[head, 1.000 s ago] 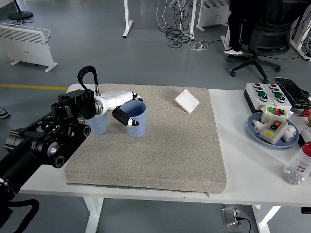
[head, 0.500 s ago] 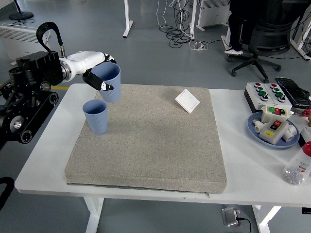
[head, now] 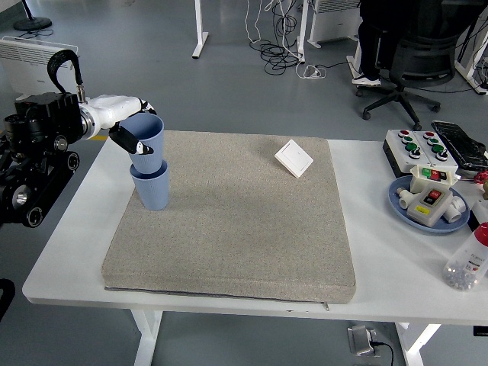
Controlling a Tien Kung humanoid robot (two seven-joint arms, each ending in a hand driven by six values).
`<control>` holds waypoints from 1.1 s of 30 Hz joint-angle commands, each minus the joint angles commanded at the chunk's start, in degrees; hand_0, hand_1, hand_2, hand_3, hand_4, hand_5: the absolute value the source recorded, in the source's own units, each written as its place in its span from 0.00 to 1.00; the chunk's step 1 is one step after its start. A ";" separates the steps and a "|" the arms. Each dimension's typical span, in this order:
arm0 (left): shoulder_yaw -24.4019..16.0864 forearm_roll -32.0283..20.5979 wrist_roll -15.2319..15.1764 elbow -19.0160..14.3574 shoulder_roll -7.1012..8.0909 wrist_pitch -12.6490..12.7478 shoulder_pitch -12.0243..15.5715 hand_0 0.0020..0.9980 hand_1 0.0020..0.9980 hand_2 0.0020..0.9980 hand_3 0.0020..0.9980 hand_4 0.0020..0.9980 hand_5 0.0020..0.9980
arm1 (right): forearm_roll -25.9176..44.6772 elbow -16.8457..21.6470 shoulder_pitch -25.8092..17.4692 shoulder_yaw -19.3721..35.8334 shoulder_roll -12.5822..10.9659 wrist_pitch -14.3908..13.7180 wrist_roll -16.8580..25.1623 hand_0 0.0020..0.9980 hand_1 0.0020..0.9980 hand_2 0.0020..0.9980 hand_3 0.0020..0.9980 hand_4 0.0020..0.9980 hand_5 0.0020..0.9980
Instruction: Push cup pick cup insert cup
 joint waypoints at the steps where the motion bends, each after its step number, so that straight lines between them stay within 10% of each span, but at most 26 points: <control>1: -0.01 0.07 -0.08 0.17 -0.10 0.05 0.03 0.43 0.47 0.49 0.48 0.60 0.14 | 0.00 0.00 -0.01 0.03 0.02 0.00 -0.01 0.76 0.63 0.66 0.56 0.08 0.47; 25: -0.88 0.74 -2.70 5.63 -1.43 2.64 -0.33 0.43 0.49 0.52 0.50 0.63 0.14 | -0.06 0.00 0.37 -0.36 -0.07 0.04 -0.03 0.76 0.63 0.66 0.56 0.08 0.47; 31: -1.33 0.83 -3.72 7.62 -1.89 3.32 -0.40 0.41 0.53 0.61 0.59 0.65 0.16 | 0.16 0.00 0.50 -0.61 -0.14 0.05 0.03 0.76 0.63 0.66 0.56 0.08 0.47; 32: -1.42 0.90 -3.91 7.85 -1.92 3.51 -0.37 0.53 0.66 0.82 0.81 0.84 0.38 | 0.22 0.00 0.51 -0.65 -0.15 0.06 0.05 0.76 0.63 0.66 0.56 0.08 0.47; 33: -1.48 0.94 -4.04 7.98 -1.94 3.65 -0.36 0.53 0.66 0.82 0.81 0.84 0.38 | 0.26 0.00 0.52 -0.67 -0.15 0.06 0.07 0.76 0.63 0.66 0.56 0.08 0.47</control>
